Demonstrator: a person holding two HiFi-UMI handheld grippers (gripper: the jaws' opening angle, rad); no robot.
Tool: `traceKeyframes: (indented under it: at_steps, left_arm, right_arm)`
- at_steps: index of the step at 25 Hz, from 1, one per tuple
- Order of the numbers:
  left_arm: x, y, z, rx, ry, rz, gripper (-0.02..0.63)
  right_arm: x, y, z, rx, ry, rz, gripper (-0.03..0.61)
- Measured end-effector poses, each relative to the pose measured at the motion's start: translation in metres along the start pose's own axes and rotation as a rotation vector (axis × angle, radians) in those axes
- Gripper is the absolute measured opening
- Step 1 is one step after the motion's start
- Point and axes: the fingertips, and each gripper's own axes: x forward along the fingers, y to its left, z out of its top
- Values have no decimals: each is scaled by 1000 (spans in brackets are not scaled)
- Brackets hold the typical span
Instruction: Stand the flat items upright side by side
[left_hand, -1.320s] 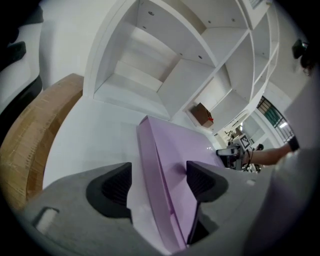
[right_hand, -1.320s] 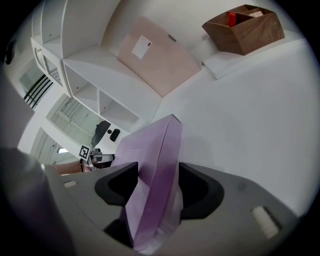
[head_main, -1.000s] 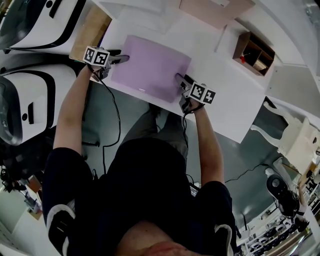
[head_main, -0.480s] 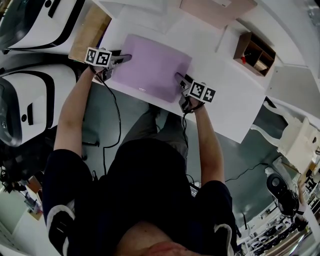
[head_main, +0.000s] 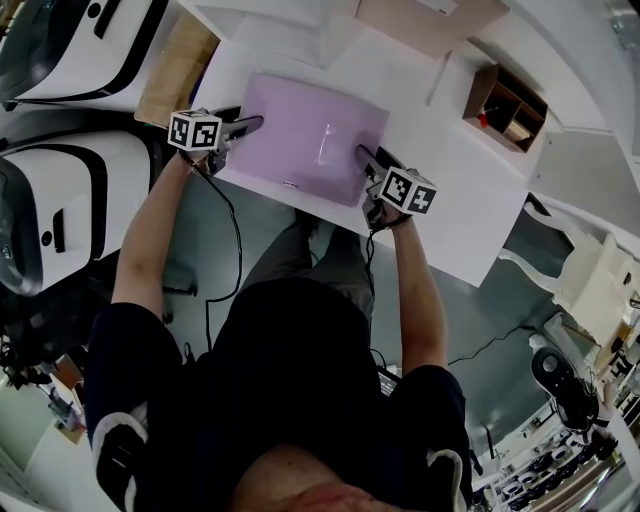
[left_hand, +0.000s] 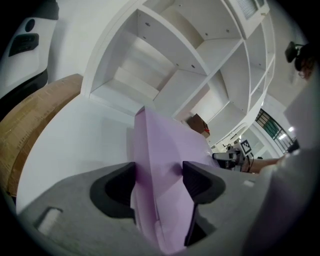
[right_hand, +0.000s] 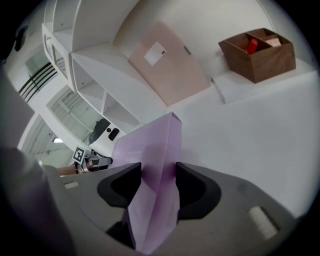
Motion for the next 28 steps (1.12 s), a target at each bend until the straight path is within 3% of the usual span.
traceKeyframes:
  at_steps: [20,28]
  left_arm:
    - [-1,-76,20,-76,-244,7,305]
    - [10,-108,23,-177,-362,-24,305]
  right_arm:
    - [-76,39,109,-370,-55,-45,210]
    - [-107,63,160,-503,-118,-53,207]
